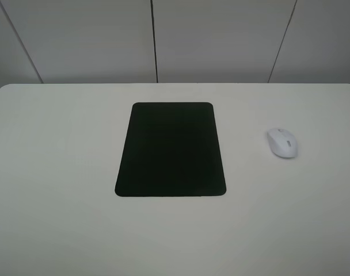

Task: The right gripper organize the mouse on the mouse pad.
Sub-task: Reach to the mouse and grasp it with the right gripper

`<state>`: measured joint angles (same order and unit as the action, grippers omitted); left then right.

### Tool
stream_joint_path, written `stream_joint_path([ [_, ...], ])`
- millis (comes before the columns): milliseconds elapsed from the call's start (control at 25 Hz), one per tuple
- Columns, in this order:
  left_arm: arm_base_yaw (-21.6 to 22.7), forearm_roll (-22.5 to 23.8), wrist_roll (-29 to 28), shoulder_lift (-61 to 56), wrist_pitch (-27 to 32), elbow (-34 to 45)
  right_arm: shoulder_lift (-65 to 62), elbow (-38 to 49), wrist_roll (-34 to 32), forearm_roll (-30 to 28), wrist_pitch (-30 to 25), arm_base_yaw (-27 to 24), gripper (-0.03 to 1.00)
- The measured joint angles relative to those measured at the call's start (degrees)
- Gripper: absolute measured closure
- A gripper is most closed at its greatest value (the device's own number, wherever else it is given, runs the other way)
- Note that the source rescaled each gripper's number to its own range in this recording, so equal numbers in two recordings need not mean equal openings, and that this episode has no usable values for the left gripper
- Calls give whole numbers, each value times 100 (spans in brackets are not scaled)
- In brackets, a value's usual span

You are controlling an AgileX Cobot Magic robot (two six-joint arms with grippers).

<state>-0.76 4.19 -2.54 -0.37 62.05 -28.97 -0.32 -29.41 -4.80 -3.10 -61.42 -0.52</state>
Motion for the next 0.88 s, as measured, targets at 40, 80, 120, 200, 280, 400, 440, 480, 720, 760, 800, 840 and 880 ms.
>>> stream_joint_path([
  [40,0,0,0,0,0,0,0,0,0,0,0,0,-3],
  [80,0,0,0,0,0,0,0,0,0,0,0,0,-3],
  [120,0,0,0,0,0,0,0,0,0,0,0,0,-3],
  [200,0,0,0,0,0,0,0,0,0,0,0,0,-3],
  [280,0,0,0,0,0,0,0,0,0,0,0,0,-3],
  [400,0,0,0,0,0,0,0,0,0,0,0,0,-3],
  [440,0,0,0,0,0,0,0,0,0,0,0,0,-3],
  [480,0,0,0,0,0,0,0,0,0,0,0,0,-3],
  [720,0,0,0,0,0,0,0,0,0,0,0,0,-3],
  [760,0,0,0,0,0,0,0,0,0,0,0,0,-3],
  [800,0,0,0,0,0,0,0,0,0,0,0,0,-3],
  [840,0,0,0,0,0,0,0,0,0,0,0,0,-3],
  [880,0,0,0,0,0,0,0,0,0,0,0,0,-3],
])
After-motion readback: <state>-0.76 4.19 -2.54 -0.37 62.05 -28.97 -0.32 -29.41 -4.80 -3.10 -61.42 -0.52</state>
